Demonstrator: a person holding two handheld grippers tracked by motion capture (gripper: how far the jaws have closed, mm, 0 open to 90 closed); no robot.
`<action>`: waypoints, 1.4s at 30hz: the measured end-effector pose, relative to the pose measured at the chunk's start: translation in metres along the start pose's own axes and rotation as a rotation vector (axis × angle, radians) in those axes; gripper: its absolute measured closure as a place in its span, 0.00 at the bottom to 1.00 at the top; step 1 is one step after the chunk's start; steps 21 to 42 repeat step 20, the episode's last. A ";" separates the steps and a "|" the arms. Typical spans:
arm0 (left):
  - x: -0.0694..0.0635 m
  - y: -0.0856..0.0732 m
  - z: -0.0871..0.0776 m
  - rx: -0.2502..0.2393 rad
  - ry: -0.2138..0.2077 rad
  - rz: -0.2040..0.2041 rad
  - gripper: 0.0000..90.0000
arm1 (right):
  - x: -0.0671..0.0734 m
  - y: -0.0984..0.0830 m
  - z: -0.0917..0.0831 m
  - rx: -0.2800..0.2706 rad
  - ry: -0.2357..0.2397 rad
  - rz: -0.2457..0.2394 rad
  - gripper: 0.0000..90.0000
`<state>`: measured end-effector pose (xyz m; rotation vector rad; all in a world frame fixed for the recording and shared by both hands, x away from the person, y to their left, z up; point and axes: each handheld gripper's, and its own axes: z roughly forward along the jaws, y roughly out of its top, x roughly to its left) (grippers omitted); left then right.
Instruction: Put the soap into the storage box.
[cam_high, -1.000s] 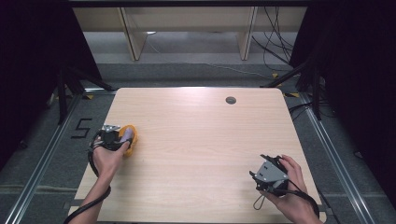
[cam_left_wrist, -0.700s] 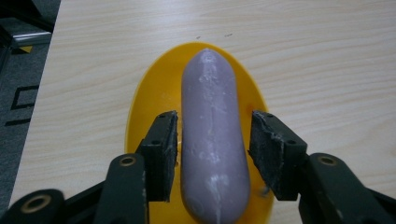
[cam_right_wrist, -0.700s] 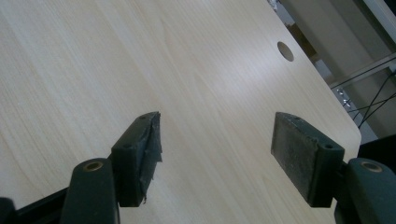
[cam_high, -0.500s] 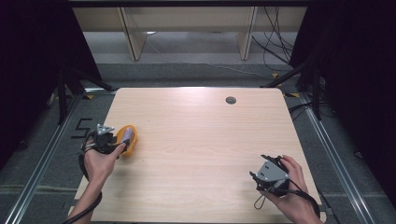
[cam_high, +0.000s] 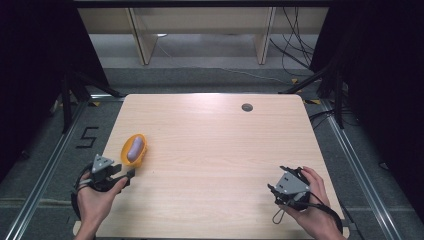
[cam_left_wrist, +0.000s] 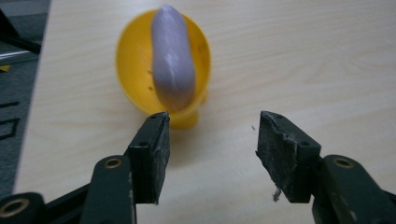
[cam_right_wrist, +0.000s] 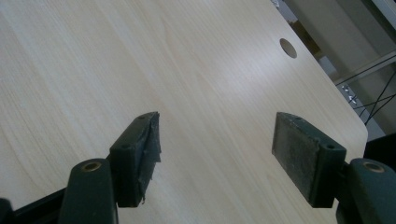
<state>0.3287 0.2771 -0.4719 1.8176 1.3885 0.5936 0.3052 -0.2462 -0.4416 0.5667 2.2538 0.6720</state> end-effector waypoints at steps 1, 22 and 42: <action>-0.002 -0.005 0.000 0.000 -0.010 -0.006 0.48 | 0.000 0.000 0.000 -0.001 0.001 -0.002 0.37; -0.011 -0.050 -0.007 0.011 -0.041 -0.016 0.48 | -0.002 -0.004 0.000 -0.015 0.012 0.006 0.37; -0.011 -0.050 -0.007 0.011 -0.041 -0.016 0.48 | -0.002 -0.004 0.000 -0.015 0.012 0.006 0.37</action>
